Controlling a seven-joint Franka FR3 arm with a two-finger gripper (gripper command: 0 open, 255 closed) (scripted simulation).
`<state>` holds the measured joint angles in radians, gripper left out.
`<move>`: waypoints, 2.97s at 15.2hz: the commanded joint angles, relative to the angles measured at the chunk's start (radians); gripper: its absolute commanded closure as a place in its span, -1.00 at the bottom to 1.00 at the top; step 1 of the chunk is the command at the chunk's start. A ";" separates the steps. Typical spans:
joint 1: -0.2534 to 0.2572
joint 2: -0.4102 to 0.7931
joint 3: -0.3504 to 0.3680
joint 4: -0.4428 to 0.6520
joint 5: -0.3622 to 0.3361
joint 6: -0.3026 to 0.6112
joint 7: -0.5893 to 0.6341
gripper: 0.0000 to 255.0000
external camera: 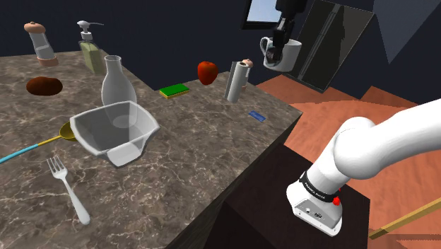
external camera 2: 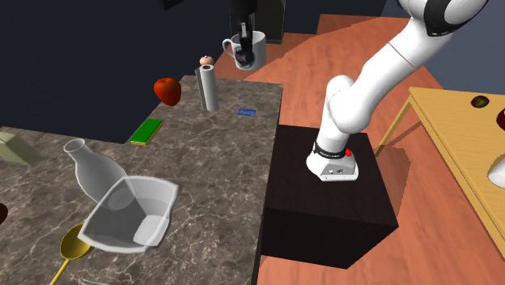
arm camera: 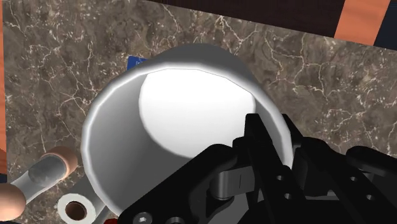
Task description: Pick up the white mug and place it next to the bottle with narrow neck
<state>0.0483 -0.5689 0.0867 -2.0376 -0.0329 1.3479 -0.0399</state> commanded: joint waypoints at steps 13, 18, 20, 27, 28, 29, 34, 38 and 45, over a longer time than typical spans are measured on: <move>0.041 0.356 0.165 0.359 0.035 -0.012 0.219 1.00; 0.077 0.552 0.232 0.573 0.002 -0.041 0.324 1.00; 0.101 0.641 0.255 0.678 -0.022 -0.063 0.366 1.00; 0.299 1.103 0.292 1.345 -0.185 -0.291 0.483 1.00; 0.284 1.070 0.288 1.274 -0.168 -0.252 0.484 1.00; 0.271 1.046 0.290 1.218 -0.158 -0.221 0.486 1.00; 0.227 0.967 0.295 1.018 -0.128 -0.100 0.487 1.00; 0.207 0.929 0.295 0.904 -0.113 -0.022 0.486 1.00; 0.185 0.887 0.294 0.746 -0.097 0.095 0.484 1.00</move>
<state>0.2350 0.3222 0.3805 -1.2695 -0.1314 1.4240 0.4435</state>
